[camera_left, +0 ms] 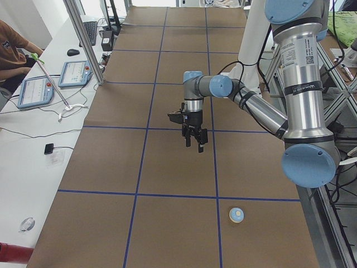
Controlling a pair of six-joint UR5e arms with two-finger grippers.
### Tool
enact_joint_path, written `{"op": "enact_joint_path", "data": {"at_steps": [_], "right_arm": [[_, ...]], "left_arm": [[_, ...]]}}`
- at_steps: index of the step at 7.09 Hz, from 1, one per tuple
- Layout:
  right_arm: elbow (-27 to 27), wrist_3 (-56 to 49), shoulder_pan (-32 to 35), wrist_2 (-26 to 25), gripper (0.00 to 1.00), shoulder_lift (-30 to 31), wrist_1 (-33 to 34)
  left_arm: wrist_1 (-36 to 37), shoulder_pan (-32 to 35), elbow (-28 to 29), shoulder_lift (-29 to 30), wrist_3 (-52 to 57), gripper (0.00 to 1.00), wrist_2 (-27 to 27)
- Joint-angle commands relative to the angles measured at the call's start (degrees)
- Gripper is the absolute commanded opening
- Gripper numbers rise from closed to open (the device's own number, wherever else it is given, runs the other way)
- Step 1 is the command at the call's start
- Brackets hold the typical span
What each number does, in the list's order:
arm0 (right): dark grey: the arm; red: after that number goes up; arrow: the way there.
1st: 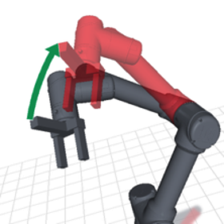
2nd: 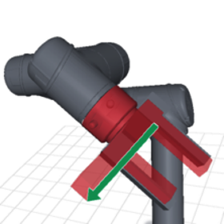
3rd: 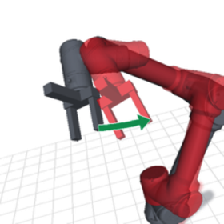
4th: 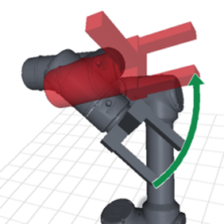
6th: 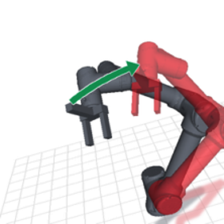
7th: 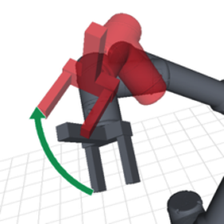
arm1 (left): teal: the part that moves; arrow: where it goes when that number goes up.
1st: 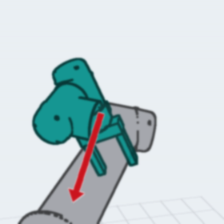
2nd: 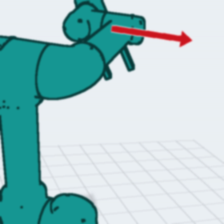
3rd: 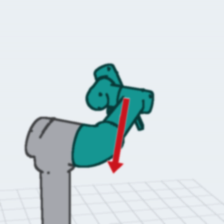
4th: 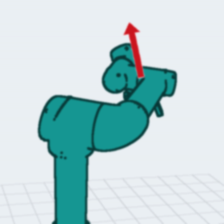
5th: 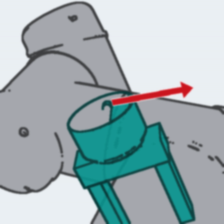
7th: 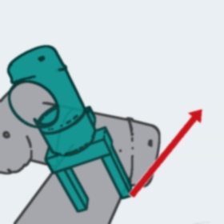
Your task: Place and press bell with both arms
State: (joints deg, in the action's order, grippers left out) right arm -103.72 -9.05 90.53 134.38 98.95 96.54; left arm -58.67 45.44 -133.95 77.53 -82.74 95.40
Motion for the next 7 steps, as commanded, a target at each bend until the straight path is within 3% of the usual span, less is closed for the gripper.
{"op": "enact_joint_path", "data": {"at_steps": [1, 3, 7], "right_arm": [[-0.5, -0.1, 0.0, -0.2, 1.0, -0.1, 0.0], [-1.0, -0.1, 0.0, -0.2, 1.0, -0.1, 0.0], [-1.0, -0.3, 0.0, -0.1, 1.0, -0.3, 0.0]], "left_arm": [[0.0, -11.1, 0.1, -8.8, -23.3, 1.0, -2.8], [-1.4, -18.9, 1.3, -15.2, -42.1, 1.0, -3.6], [-11.1, -28.4, 15.8, -16.3, -63.2, 1.0, -3.1]]}}
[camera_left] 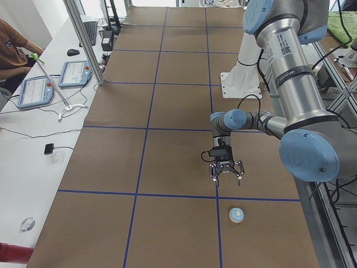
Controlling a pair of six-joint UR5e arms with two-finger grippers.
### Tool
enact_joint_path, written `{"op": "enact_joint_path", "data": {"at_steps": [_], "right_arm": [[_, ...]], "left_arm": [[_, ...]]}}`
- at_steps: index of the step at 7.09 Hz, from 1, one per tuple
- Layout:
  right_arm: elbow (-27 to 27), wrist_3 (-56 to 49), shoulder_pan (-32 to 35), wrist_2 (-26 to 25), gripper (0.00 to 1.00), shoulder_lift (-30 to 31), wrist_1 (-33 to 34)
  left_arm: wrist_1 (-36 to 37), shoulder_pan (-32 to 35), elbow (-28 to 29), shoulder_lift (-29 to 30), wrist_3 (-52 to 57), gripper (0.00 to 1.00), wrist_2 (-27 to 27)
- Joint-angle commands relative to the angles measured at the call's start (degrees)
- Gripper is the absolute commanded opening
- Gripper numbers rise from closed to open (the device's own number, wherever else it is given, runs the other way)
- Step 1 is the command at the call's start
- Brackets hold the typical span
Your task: Place and press bell with both arms
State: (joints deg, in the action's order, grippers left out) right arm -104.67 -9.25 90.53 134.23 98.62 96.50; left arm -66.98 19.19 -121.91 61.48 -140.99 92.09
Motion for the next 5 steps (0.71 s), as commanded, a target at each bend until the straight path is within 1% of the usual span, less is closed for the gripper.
{"op": "enact_joint_path", "data": {"at_steps": [1, 2, 5], "right_arm": [[0.0, -0.1, 0.0, 0.1, 1.0, 0.0, 0.0], [0.0, -0.1, 0.0, 0.1, 1.0, 0.0, 0.0], [-0.3, -0.1, 0.0, -0.1, 1.0, -0.1, 0.0]], "left_arm": [[-7.0, -3.4, 6.9, -0.2, -9.2, 1.0, 0.3], [-8.7, -4.3, 8.7, -0.2, -11.8, 1.0, 0.4], [-9.0, -5.1, 10.0, -0.5, -20.0, 1.0, 0.4]]}}
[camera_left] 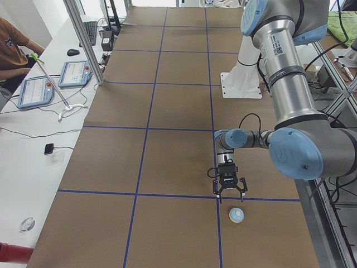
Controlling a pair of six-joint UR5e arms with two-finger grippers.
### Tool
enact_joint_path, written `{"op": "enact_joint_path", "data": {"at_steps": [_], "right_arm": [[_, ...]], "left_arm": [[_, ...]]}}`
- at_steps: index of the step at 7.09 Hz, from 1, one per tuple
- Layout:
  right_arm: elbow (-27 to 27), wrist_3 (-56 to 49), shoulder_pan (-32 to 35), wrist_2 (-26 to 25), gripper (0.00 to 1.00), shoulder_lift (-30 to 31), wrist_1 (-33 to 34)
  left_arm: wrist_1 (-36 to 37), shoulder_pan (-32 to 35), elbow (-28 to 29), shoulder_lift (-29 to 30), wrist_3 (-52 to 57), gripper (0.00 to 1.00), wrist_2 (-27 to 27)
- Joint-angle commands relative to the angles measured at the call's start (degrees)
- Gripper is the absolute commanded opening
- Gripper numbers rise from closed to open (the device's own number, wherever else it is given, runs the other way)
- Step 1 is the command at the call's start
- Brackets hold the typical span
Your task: Place and press bell with both arms
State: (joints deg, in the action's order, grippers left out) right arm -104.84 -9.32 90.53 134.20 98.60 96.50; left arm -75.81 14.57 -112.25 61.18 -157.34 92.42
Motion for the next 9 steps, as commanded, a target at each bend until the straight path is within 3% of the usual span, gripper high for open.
{"op": "enact_joint_path", "data": {"at_steps": [1, 9], "right_arm": [[-0.2, 0.0, 0.0, 0.0, 1.0, -0.2, 0.0], [-0.6, 0.0, 0.0, -0.1, 1.0, -0.2, 0.0]], "left_arm": [[-0.1, -1.1, 1.2, -0.3, -6.2, 1.0, 0.2], [-5.7, -6.7, 6.8, 1.2, -12.3, 1.0, 1.3]]}}
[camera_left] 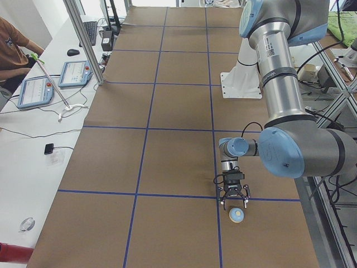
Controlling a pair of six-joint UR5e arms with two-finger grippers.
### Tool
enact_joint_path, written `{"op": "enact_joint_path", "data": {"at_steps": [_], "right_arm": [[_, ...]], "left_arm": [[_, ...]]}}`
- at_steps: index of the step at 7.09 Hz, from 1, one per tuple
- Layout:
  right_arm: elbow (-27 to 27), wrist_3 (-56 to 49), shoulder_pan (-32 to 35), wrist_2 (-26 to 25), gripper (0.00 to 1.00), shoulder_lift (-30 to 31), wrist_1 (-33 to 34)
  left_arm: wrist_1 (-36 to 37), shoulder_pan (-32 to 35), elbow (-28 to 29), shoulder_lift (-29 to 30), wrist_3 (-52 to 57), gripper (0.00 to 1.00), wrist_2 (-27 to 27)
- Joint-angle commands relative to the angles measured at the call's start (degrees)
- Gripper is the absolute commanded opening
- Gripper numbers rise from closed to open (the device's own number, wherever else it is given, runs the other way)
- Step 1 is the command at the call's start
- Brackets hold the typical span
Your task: Place and press bell with both arms
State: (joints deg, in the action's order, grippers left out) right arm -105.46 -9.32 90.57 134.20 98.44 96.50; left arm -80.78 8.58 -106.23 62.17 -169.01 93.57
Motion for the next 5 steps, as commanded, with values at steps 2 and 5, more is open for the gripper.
{"op": "enact_joint_path", "data": {"at_steps": [2, 5], "right_arm": [[-0.8, -0.1, 0.0, -0.1, 1.0, 0.2, 0.0], [-0.8, -0.1, 0.0, -0.1, 1.0, 0.4, 0.0]], "left_arm": [[-3.7, -1.3, 4.5, 1.3, -1.1, 1.0, 0.1], [-3.7, -2.1, 4.6, 1.2, -2.3, 1.0, 0.2]]}}
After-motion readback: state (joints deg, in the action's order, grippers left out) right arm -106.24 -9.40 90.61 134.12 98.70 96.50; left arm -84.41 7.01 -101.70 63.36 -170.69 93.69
